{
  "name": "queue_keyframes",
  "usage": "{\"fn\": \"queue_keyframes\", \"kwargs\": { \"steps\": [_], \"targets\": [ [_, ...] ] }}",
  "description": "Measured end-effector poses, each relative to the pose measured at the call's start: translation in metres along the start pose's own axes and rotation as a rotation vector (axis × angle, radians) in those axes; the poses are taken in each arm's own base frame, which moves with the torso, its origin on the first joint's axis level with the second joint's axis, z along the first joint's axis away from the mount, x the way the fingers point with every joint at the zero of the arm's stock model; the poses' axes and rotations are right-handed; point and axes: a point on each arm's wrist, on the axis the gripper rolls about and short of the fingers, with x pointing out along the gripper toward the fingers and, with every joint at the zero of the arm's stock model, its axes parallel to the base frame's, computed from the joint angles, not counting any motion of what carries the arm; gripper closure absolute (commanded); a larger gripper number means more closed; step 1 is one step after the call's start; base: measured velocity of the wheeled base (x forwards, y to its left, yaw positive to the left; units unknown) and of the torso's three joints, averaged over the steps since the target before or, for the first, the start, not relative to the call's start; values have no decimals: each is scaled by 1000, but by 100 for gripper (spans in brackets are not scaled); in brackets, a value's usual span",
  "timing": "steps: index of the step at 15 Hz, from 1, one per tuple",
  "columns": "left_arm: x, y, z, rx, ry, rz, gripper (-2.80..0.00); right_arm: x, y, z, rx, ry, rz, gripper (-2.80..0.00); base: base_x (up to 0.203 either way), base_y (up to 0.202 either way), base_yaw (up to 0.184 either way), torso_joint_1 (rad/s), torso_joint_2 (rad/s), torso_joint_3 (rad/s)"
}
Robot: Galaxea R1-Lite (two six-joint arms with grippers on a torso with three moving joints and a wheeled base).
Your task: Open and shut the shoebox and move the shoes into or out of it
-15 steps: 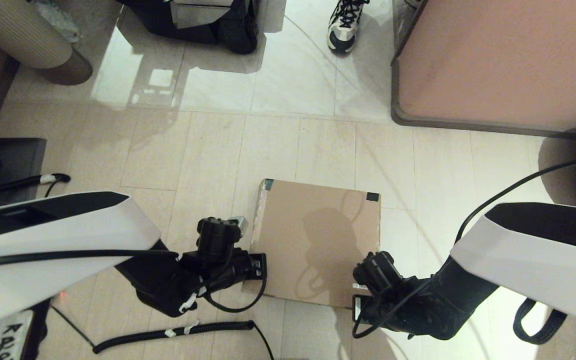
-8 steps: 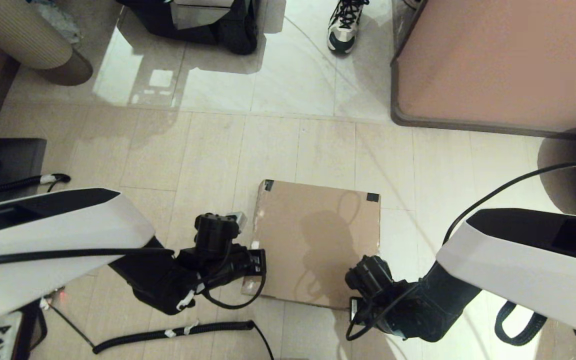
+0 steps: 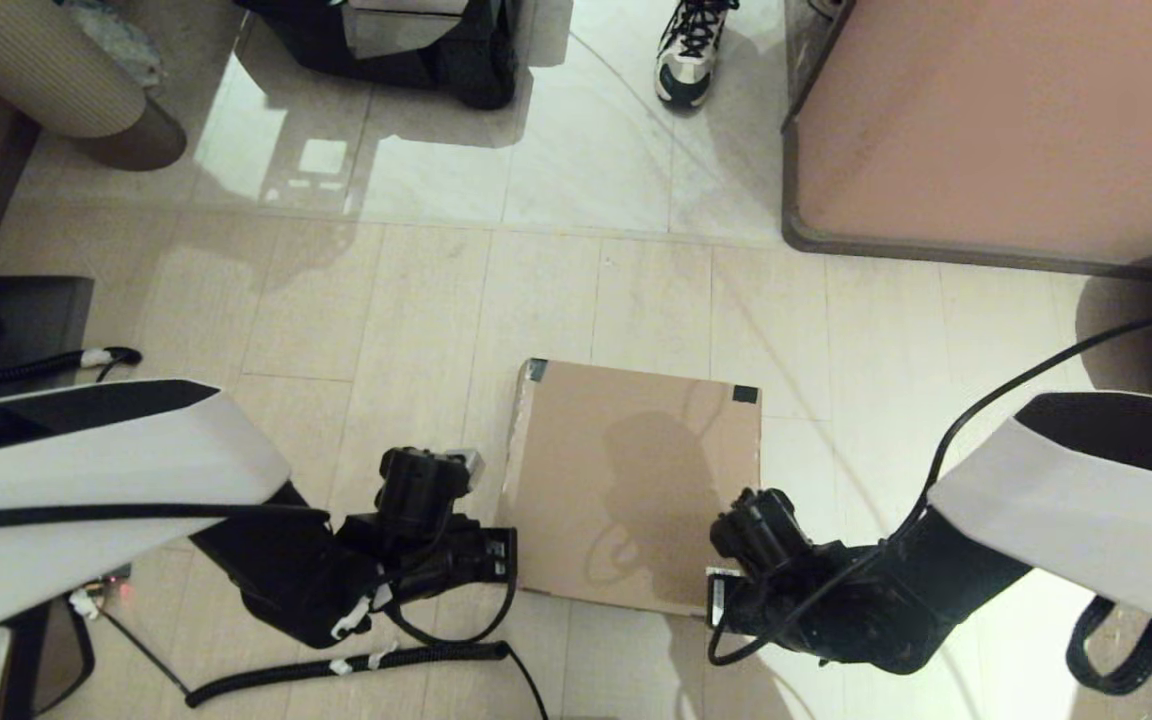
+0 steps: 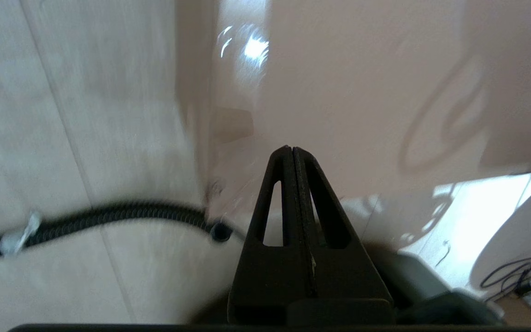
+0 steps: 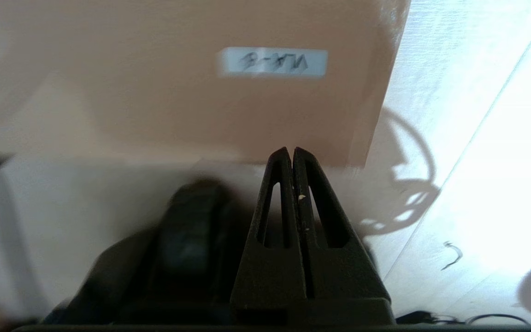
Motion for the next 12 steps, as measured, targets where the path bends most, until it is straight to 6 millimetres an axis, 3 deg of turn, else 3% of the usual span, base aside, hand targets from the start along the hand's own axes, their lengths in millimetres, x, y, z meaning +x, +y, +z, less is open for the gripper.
{"fn": "queue_keyframes", "kwargs": {
  "steps": [4,8,10,12],
  "targets": [
    [0,1,-10,7,81,19,0,-28,3,12,16,-19,102,0,0,0,0,0,0,0],
    [4,2,-17,9,113,27,0,-42,8,24,27,-66,141,0,0,0,0,0,0,0],
    [-10,0,-10,10,96,25,0,-54,8,29,26,-81,160,0,0,0,0,0,0,0],
    [-37,2,5,1,64,37,0,-79,7,37,28,-93,206,0,0,0,0,0,0,0]
  ]
}}
